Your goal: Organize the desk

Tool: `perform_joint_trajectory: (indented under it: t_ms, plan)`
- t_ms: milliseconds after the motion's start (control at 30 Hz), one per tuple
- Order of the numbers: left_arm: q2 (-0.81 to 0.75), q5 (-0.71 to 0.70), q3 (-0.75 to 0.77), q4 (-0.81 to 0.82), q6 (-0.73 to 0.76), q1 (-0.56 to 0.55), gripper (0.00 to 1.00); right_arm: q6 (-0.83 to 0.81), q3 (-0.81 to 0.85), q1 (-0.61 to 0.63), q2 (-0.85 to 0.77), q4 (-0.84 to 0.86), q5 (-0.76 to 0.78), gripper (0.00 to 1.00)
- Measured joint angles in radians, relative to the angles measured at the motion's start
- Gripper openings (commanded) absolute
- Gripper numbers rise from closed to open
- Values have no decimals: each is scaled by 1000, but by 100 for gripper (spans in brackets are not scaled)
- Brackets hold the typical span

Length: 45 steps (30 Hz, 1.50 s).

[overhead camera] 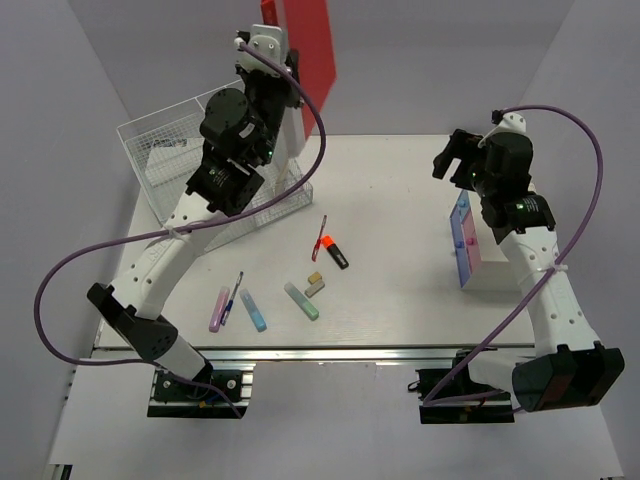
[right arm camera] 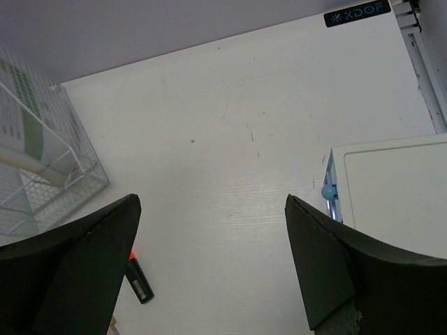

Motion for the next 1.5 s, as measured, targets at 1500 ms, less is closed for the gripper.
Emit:
perform_joint_trajectory:
  t_ms: [1500]
  plan:
    - [325, -692, -292, 634, 321, 197, 0, -69, 5, 0, 212, -35, -21, 89]
